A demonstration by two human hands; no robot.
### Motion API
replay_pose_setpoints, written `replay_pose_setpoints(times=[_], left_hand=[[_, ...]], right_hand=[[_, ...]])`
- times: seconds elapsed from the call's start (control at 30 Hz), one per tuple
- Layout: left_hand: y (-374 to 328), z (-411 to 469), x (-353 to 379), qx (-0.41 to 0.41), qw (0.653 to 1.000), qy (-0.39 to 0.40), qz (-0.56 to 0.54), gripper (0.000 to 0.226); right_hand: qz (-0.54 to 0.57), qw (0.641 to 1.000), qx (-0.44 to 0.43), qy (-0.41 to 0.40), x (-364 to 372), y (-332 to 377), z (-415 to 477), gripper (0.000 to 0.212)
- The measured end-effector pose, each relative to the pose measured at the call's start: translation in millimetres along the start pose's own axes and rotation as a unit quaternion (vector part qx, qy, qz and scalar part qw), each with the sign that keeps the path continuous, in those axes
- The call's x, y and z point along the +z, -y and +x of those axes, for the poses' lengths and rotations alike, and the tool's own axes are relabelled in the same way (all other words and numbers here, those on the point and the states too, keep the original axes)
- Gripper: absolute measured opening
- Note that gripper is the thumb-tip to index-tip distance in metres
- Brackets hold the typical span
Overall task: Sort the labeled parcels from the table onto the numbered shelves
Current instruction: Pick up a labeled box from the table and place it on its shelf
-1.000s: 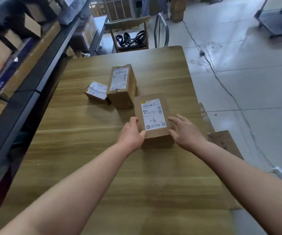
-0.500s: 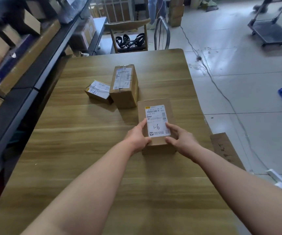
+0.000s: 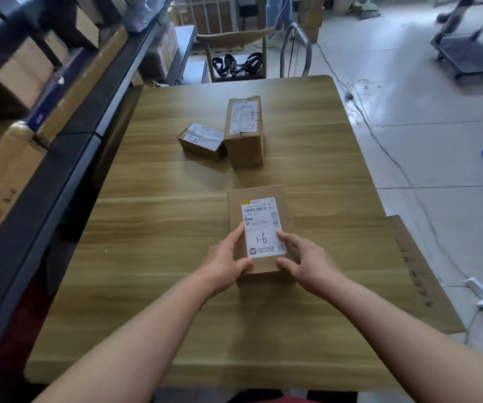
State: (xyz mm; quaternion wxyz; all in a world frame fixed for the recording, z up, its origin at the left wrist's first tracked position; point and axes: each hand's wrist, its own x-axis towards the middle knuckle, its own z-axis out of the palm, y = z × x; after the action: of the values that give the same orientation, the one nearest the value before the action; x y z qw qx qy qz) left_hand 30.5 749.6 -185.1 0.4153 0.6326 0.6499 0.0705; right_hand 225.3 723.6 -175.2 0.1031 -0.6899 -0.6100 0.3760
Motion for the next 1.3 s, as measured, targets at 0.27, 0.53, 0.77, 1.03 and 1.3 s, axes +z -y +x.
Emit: replay_pose_setpoints(times=[0.27, 0.53, 0.77, 1.03, 1.3], left_hand=[[17.4, -10.3, -9.8, -0.004, 0.995, 0.049, -0.088, 0.092], [7.5, -8.9, -6.7, -0.084, 0.97, 0.059, -0.222, 0.105], [-2.9, -20.8, 9.8, -0.134, 0.941, -0.024, -0.309, 0.097], [5.9, -93.1, 51.0, -0.188, 0.907, -0.11, -0.359, 0.096], [30.2, -198.0, 94.8, -0.272, 0.825, -0.246, -0.43, 0.098]], right_hand=[[0.089, 0.996, 0.001, 0.017, 31.1, 4.6, -2.6, 0.076], [0.179, 0.978, -0.011, 0.101, 26.3, -2.6, 11.8, 0.097], [0.168, 0.982, -0.041, 0.081, 23.6, -6.4, 9.5, 0.094], [0.055, 0.971, -0.144, 0.184, 29.3, -18.2, -14.4, 0.097], [-0.022, 0.916, -0.226, 0.33, 70.9, 5.7, -61.0, 0.097]])
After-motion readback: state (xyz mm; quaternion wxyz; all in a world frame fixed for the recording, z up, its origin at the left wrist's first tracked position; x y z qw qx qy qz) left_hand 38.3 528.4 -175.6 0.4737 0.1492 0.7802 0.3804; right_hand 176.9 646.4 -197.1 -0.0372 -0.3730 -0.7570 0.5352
